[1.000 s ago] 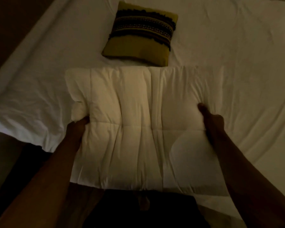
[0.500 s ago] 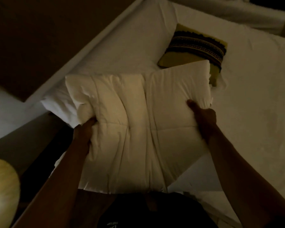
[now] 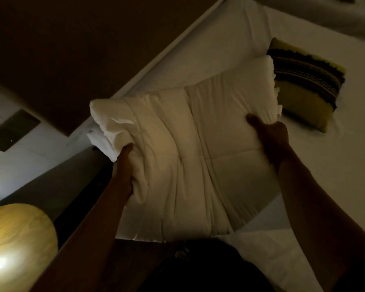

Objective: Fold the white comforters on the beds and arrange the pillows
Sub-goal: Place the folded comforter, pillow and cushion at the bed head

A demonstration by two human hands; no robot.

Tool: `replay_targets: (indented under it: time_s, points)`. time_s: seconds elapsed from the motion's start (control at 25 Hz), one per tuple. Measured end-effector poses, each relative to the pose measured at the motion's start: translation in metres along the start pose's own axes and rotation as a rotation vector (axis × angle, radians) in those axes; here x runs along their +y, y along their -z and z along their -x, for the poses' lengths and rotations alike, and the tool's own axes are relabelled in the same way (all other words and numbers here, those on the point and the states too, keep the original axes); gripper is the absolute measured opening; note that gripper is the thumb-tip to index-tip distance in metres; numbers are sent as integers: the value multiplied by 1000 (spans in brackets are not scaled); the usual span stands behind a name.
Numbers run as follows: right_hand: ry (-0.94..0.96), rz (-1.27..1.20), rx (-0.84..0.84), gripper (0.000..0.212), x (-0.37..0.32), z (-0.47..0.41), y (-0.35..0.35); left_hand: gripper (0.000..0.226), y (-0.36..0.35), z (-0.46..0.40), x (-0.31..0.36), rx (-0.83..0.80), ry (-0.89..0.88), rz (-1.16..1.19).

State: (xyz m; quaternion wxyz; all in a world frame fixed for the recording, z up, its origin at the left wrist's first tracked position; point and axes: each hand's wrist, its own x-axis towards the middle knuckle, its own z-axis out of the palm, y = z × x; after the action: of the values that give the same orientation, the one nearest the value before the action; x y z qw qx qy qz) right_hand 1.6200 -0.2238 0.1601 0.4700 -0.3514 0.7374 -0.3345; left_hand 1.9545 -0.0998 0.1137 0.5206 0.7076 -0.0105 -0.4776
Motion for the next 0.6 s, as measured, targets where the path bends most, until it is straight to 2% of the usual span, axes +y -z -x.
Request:
replay_targets:
  time_s: [0.12, 0.16, 0.28, 0.4, 0.48, 0.6]
  points:
    - [43, 40, -3, 113, -34, -47, -23, 111, -31, -24, 25, 22, 53, -23]
    - [56, 51, 5, 116, -48, -64, -30, 111, -43, -31, 34, 16, 73, -8]
    - [90, 111, 6, 124, -82, -105, -45, 80, -63, -49, 49, -109, 89, 72]
    - [137, 149, 8, 119, -119, -150, -58, 49, -78, -74, 61, -151, 203, 227]
    - [182, 191, 28, 117, -140, -177, -68, 49, -92, -90, 71, -201, 308, 251]
    - [271, 290, 13, 103, -167, -207, -90, 56, -115, -117, 84, -328, 403, 275]
